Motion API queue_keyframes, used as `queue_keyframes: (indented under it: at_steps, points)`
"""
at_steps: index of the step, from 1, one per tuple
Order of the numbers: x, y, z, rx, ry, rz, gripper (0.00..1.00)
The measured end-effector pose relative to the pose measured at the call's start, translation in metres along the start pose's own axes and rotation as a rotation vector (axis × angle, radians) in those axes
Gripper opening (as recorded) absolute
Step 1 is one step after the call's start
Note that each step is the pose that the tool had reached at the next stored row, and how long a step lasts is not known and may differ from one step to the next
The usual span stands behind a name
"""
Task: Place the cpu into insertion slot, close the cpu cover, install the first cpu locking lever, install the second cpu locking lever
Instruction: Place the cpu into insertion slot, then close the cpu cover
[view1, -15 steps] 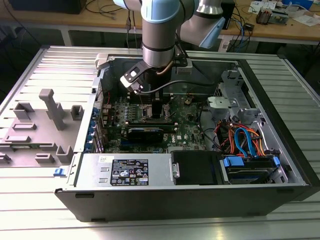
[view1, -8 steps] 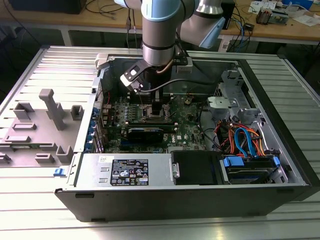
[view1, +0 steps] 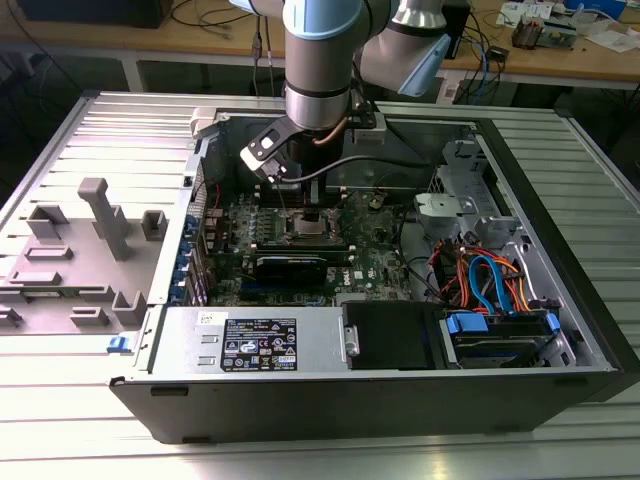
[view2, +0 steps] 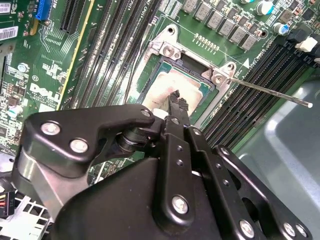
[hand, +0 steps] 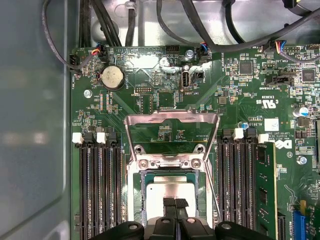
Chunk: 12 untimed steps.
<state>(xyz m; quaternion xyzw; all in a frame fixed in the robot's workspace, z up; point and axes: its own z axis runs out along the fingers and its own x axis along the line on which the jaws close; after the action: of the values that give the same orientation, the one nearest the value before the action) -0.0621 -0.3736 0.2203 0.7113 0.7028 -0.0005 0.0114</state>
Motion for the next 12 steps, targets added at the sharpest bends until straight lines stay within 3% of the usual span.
queue_keyframes:
  at_steps: [12]
  points:
    - [0.0, 0.0, 0.0, -0.0001, 0.0002, -0.001, 0.11]
